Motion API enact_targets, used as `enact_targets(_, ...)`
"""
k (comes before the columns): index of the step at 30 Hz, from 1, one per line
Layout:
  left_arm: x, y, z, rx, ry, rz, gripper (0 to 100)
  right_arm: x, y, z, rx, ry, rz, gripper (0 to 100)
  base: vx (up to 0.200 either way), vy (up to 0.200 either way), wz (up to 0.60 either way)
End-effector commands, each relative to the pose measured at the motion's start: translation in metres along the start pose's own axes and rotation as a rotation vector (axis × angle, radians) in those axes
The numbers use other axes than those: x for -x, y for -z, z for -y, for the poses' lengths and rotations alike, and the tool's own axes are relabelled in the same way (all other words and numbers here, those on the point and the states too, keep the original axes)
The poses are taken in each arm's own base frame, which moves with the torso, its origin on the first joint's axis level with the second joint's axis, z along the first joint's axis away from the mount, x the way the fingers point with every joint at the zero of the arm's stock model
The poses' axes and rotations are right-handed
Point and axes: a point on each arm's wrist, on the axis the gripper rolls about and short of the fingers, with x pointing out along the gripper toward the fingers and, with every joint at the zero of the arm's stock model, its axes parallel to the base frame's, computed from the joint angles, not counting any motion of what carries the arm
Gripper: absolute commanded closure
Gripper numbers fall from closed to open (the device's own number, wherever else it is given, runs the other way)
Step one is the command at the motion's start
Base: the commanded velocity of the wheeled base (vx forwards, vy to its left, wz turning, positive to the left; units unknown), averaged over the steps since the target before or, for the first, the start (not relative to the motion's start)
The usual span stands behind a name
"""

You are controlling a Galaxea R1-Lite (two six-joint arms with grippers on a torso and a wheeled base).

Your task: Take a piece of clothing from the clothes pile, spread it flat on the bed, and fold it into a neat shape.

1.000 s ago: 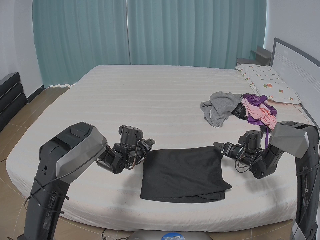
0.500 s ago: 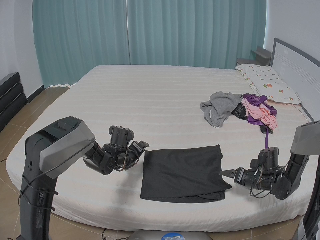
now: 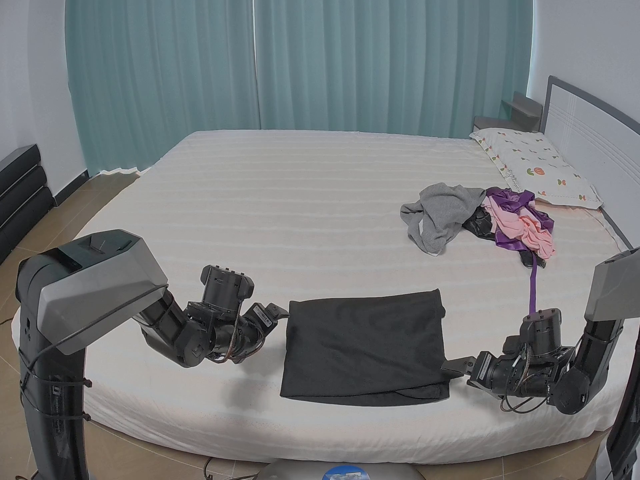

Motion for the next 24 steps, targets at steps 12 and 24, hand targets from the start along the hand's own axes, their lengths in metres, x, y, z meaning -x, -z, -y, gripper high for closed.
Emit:
enact_targets(12, 0.016, 0.026, -0.017, -0.139, 0.024, -0.005, 0, -0.007, 0.001, 0.011, -0.013, 0.022, 0.015, 100, 0.000, 0.000, 0.00)
enact_targets(24, 0.015, 0.026, -0.016, -0.143, 0.031, -0.002, 0, -0.008, -0.005, 0.014, -0.022, 0.026, 0.034, 0, 0.000, 0.000, 0.00)
